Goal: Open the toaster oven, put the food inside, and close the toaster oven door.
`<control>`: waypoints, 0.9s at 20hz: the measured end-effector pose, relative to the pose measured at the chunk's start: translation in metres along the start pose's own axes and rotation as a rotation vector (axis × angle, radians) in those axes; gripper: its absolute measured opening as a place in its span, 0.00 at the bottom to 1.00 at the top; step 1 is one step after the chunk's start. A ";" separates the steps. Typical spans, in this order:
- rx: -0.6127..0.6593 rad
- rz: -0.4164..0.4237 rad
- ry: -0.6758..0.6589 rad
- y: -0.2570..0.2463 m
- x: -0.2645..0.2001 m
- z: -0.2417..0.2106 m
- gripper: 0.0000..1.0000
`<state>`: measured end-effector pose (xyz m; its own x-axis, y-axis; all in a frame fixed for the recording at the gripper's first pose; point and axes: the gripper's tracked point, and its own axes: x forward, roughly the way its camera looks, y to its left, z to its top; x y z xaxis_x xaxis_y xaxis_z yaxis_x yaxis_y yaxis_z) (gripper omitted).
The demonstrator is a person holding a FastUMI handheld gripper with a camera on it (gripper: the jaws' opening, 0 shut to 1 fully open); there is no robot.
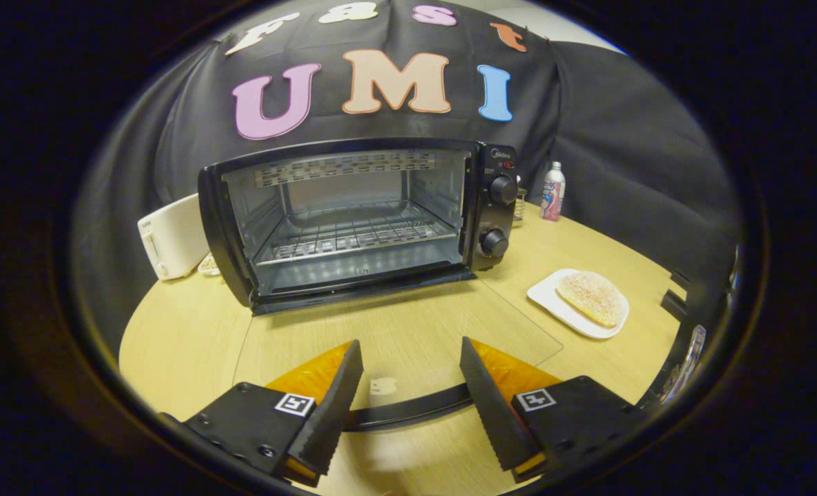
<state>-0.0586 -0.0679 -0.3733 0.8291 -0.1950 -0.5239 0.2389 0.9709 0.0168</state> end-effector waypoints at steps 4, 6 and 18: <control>-0.147 -0.097 0.045 -0.021 -0.004 0.012 0.94; -0.173 -0.106 0.048 -0.030 0.000 0.021 0.94; -0.123 -0.339 0.060 -0.195 0.025 0.052 0.90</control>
<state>-0.0579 -0.2699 -0.3454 0.6811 -0.5036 -0.5315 0.4297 0.8627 -0.2668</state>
